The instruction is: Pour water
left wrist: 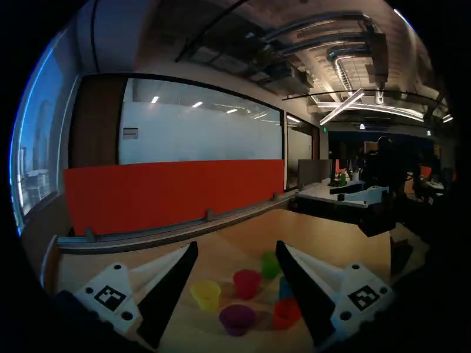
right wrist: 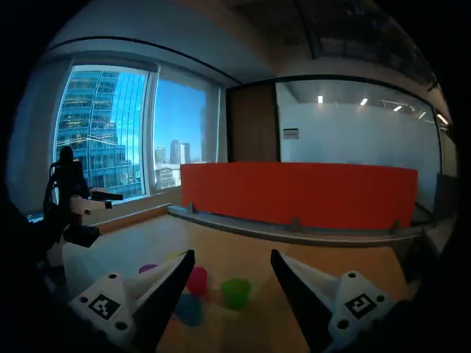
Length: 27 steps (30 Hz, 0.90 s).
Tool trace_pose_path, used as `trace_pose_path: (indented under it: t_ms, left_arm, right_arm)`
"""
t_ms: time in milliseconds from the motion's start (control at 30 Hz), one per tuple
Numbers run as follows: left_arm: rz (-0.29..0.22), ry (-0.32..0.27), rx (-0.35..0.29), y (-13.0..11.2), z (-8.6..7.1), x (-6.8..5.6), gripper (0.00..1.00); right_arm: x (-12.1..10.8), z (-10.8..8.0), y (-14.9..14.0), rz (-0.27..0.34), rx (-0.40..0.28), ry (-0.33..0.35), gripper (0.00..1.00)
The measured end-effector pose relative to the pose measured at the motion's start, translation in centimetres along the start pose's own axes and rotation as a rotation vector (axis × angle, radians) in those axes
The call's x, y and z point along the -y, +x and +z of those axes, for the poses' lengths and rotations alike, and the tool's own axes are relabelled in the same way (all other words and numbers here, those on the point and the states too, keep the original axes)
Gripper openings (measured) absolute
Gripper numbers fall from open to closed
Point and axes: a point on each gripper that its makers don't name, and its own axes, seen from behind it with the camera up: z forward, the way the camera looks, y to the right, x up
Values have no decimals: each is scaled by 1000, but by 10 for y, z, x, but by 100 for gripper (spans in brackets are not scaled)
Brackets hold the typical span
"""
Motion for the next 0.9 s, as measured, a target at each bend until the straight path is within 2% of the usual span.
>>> trace_pose_path:
  t_ms: [300, 667, 900]
  left_arm:
    - [3, -35, 36, -16, 8, -6, 98]
    - [3, -79, 85, -39, 26, -10, 99]
    - [15, -112, 120, -55, 34, -15, 98]
  right_arm:
    - [5, 5, -18, -2, 35, 17, 100]
    - [13, 17, -46, 3, 83, 56, 100]
    - [20, 22, -66, -20, 124, 94, 100]
